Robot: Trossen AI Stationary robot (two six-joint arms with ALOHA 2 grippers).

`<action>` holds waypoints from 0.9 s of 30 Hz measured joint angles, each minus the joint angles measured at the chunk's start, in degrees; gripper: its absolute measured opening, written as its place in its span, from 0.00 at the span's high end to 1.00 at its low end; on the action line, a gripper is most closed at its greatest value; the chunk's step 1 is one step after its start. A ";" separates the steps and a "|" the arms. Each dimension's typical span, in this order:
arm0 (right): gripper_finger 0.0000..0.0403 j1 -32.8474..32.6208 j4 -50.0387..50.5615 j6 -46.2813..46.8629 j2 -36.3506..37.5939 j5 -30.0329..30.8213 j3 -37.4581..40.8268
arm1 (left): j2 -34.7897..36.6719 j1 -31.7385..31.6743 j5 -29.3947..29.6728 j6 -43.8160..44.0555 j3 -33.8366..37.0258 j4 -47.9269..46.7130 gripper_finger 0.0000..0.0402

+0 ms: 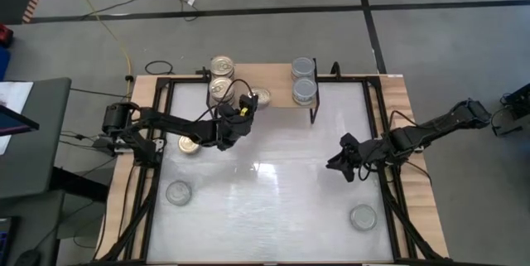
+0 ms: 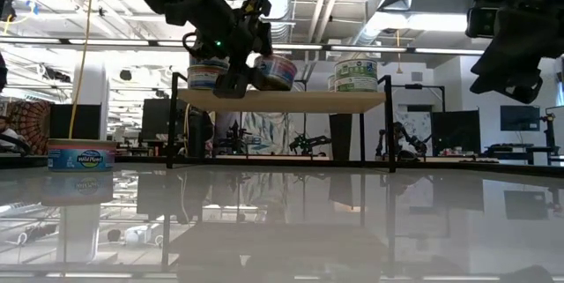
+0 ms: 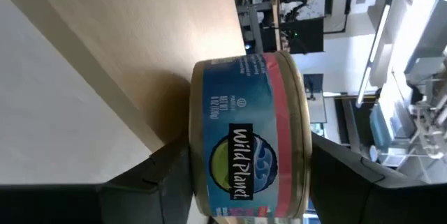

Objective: Stack canned seafood by type on shelf
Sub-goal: Put the blue pink tuna can on the shelf

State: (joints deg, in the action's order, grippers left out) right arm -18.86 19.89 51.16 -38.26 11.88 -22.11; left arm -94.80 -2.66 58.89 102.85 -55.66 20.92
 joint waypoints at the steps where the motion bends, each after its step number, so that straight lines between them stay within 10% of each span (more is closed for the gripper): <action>1: 0.66 -0.01 -0.43 0.00 0.00 0.00 0.00 | 0.00 -0.09 0.00 -0.28 0.00 -0.22 0.42; 12: 0.68 0.59 -9.84 -7.55 0.00 0.04 -0.02 | 0.00 -0.94 -0.01 0.55 0.00 -0.50 0.32; 18: 0.88 5.81 -10.96 -17.54 -2.12 0.31 -5.70 | 0.00 -1.53 0.00 3.20 0.00 -0.52 0.32; 27: 0.95 13.41 -6.83 -37.74 -21.92 0.13 -20.21 | 0.00 -1.74 0.00 8.95 0.00 -0.47 0.33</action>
State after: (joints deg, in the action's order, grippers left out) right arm -5.45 13.05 13.42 -60.18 12.01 -42.32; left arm -94.80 -4.40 58.89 111.79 -55.66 20.45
